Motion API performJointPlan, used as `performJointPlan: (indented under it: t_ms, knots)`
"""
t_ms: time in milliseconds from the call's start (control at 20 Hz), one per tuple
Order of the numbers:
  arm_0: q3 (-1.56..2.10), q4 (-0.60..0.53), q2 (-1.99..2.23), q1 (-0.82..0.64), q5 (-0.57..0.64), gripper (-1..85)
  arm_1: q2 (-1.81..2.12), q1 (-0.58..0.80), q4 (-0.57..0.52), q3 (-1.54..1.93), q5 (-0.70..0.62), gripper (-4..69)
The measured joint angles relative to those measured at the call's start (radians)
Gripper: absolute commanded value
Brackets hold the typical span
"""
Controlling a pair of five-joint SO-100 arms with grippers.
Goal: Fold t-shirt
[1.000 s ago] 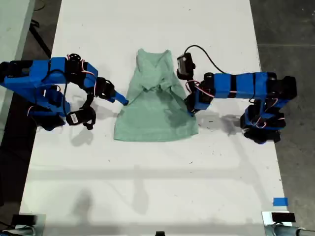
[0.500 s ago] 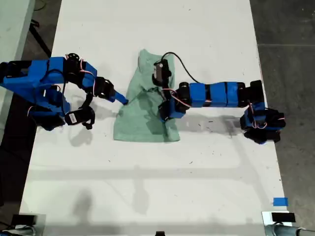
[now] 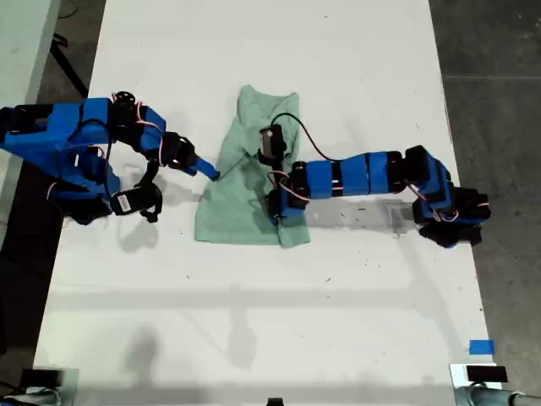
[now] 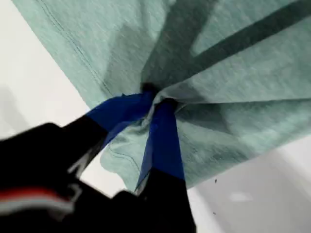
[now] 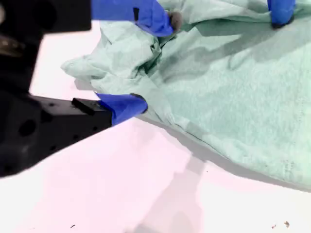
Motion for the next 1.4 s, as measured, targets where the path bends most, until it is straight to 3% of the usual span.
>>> performJointPlan:
  t_ms: [100, 400, 550, 900, 1250, 1350, 1400]
  knots:
    - [0.002, 0.000, 0.006, 0.000, -0.002, 26.5, 0.002, 0.000, 0.032, -0.005, 0.000, 25.5]
    - [0.011, 0.012, 0.021, 0.000, -0.025, 26.8, 0.268, 0.000, 0.298, -0.018, -0.041, 21.5]
    - [0.041, 0.012, 0.021, 0.014, -0.058, 27.2, 0.453, 0.015, 0.379, 0.000, -0.069, 20.1]
    - [0.164, -0.092, -0.055, 0.126, -0.210, 27.5, 0.664, 0.110, 0.391, 0.229, -0.087, 18.0]
    - [0.167, -0.233, -0.291, 0.137, -0.264, 25.8, 0.709, 0.112, 0.380, 0.291, -0.100, 17.0]
    - [0.167, -0.252, -0.336, 0.138, -0.270, 18.0, 0.749, 0.112, 0.364, 0.336, -0.100, 16.9]
    - [0.167, -0.261, -0.354, 0.138, -0.270, 8.3, 0.765, 0.112, 0.351, 0.359, -0.097, 16.8]
